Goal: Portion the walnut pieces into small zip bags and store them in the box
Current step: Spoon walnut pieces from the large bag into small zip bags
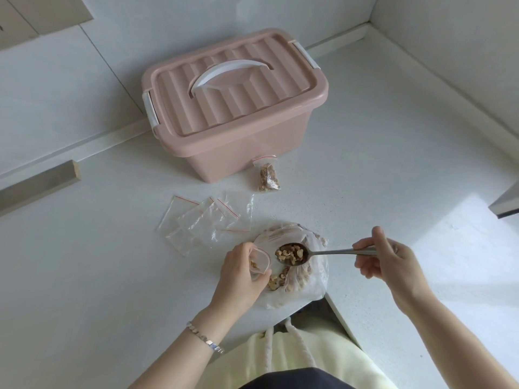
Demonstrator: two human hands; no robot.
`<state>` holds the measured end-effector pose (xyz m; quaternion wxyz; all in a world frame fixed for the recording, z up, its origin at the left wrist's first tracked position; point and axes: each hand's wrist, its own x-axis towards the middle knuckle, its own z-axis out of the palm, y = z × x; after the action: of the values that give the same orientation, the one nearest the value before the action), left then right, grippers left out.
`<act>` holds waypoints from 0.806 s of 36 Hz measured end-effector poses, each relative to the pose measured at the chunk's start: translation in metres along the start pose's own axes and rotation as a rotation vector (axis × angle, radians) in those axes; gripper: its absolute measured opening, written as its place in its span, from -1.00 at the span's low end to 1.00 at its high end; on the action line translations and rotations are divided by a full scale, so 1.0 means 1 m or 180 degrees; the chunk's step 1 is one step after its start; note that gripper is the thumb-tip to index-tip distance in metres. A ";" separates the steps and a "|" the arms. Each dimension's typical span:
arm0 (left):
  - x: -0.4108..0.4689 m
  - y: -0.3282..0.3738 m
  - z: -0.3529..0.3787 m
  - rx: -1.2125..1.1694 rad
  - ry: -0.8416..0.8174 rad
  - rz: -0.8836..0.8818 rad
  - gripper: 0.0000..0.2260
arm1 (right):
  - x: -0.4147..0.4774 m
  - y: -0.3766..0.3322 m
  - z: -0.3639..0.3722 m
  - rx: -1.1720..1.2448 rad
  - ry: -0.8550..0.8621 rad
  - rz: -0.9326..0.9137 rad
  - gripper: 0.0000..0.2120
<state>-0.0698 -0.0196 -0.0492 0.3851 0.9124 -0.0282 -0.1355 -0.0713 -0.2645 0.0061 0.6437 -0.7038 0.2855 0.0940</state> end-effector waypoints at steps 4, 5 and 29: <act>0.002 0.002 0.001 0.0039 -0.0019 0.0028 -0.68 | -0.008 -0.018 0.007 -0.0085 -0.0055 -0.0306 -0.56; 0.003 0.003 0.001 0.0021 -0.0032 0.0053 -0.68 | -0.010 -0.022 0.011 -0.0105 -0.0079 -0.0381 -0.57; -0.003 0.002 0.005 -0.0507 -0.0107 0.0019 -0.68 | -0.043 -0.028 0.046 -0.1755 -0.0529 -0.2161 -0.34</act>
<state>-0.0741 -0.0236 -0.0505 0.4563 0.8764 -0.0266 -0.1515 -0.0811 -0.2077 0.0448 0.4471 -0.8930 -0.0503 0.0062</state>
